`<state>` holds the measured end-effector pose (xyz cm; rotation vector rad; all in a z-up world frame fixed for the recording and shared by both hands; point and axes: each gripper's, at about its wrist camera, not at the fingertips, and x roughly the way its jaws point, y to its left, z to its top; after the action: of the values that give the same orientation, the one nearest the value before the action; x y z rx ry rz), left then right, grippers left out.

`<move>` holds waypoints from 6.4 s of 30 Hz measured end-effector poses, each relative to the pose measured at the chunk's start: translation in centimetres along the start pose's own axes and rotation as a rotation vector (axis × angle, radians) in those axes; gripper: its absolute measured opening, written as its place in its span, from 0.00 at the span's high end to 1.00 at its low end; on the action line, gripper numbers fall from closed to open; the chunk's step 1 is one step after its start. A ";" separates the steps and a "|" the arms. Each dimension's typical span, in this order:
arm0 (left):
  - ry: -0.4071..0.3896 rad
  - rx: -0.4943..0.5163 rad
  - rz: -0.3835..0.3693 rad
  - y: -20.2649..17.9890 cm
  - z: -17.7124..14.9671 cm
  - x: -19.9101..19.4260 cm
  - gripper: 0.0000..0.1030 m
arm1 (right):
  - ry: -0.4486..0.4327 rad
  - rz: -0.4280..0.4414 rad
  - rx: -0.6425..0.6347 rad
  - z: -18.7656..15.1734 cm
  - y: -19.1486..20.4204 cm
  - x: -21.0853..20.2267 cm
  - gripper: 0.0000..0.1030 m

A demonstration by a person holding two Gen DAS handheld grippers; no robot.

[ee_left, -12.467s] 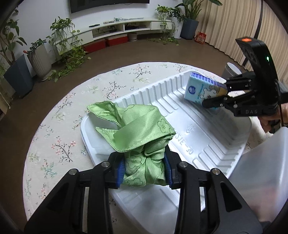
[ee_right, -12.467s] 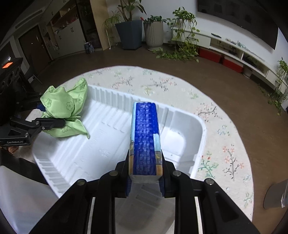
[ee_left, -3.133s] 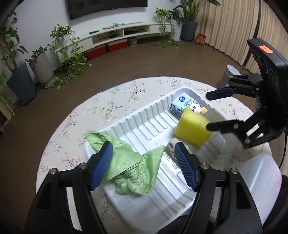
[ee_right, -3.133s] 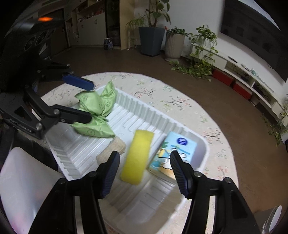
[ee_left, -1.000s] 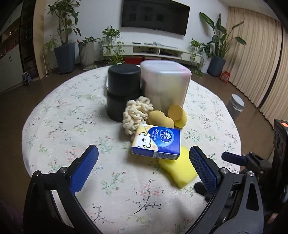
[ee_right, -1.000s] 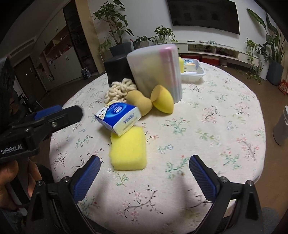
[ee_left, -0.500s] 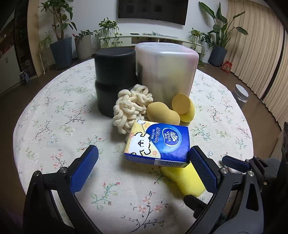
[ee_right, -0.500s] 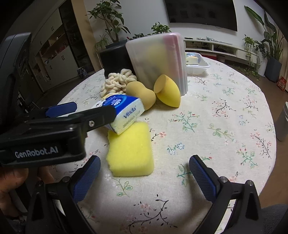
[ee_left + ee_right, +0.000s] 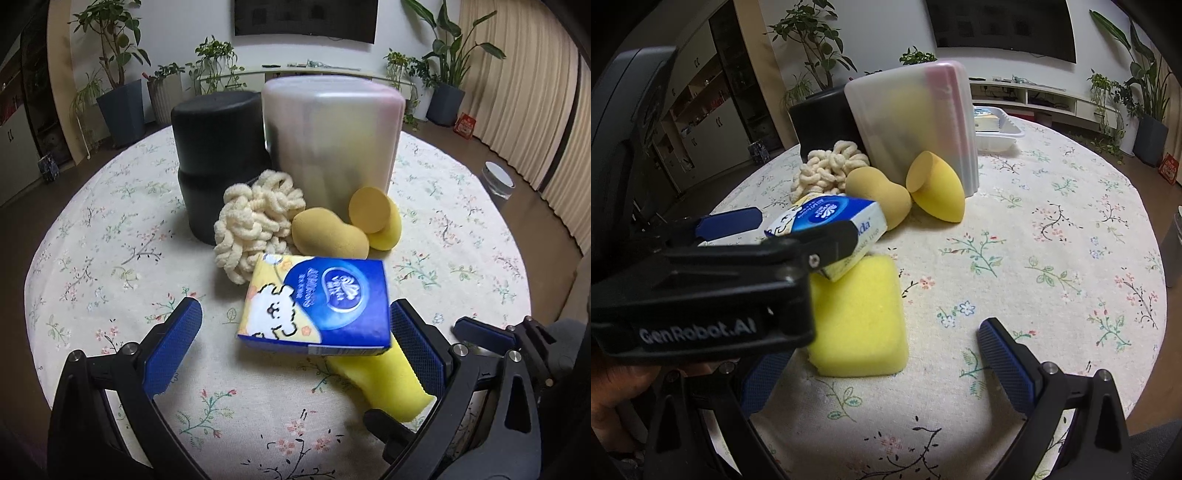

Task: Organize soft objects
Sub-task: 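Grasp the blue Vinda tissue pack with the left tool while the right tool grasps a yellow sponge, then carry the tissue pack with the left tool while the right tool carries the sponge to the tray, then lower both held items into the white tray and open both tools, then move both tools back toward the rope toy and makeup sponges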

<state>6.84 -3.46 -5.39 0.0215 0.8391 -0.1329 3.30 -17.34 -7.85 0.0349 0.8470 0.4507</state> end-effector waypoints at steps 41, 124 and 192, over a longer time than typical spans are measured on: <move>0.011 -0.095 0.017 2.2 -1.2 -0.7 0.30 | -0.023 0.003 -0.080 0.0 0.8 -0.6 0.47; 0.091 0.190 -0.143 10.0 25.1 11.5 0.30 | 0.016 -0.116 -0.200 26.8 -13.9 9.6 0.47; -0.126 0.056 -0.068 11.2 17.8 1.5 0.00 | -0.055 -0.249 -0.182 21.3 -15.9 2.8 0.05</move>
<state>22.39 6.24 4.99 0.0371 0.7100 -0.2201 26.35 -27.53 1.11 -0.2230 0.7420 0.2894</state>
